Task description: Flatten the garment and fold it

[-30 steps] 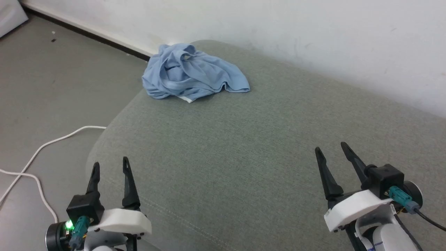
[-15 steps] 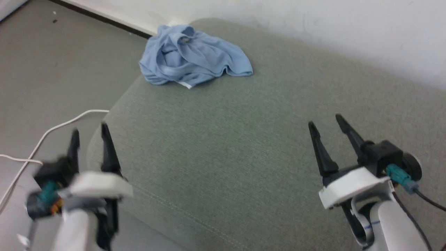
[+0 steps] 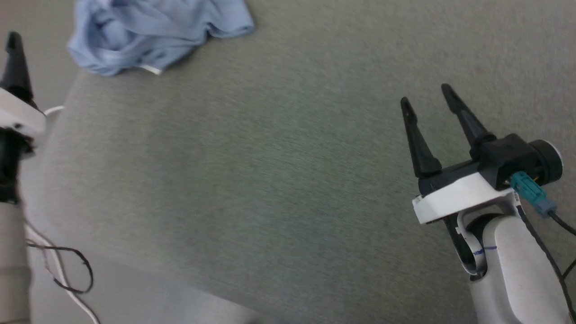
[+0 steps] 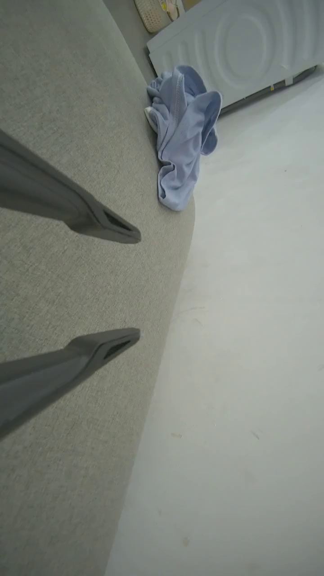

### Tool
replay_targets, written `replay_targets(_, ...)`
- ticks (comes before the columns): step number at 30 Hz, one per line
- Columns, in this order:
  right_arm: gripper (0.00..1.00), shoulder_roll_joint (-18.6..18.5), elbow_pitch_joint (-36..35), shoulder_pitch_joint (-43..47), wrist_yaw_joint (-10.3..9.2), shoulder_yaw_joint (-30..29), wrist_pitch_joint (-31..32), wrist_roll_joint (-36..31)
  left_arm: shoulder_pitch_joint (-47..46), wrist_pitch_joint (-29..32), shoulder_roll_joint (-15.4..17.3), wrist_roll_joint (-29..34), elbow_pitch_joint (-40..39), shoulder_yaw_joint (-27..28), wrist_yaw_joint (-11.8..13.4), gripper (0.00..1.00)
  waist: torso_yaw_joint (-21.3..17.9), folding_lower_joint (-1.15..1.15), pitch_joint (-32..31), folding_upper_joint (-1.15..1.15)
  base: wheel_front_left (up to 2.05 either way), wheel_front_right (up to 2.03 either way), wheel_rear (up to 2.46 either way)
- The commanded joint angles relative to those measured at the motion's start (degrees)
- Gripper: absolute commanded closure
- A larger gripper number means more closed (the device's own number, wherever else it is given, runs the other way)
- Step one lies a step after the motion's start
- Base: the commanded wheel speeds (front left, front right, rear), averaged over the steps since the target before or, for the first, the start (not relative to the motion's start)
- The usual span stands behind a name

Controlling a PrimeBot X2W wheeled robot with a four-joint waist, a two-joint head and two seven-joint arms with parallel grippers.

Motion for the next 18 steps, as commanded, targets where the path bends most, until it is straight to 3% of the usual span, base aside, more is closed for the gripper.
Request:
replay_targets(1,0.0,-0.1,-0.5,-0.9,-0.11,-0.2,-0.5,-0.4,-1.7,1.8,1.1,-1.1,1.1,0.7,-0.6,0.0,-12.3,-0.03,13.2,0.0,0.0,0.0,0.0)
replay_targets(9,0.0,-0.1,-1.4,-2.8,-0.11,-0.2,-1.9,-0.2,-10.0,11.8,6.1,-7.5,7.7,4.5,-0.8,0.0,-16.5,-0.03,19.8,0.0,0.0,0.0,0.0)
replay_targets(18,0.0,-0.1,0.2,-3.5,-0.11,0.7,-3.4,1.2,-11.7,27.1,7.7,-10.3,14.5,3.7,4.0,0.0,-18.8,-0.03,20.2,0.0,0.0,0.0,0.0)
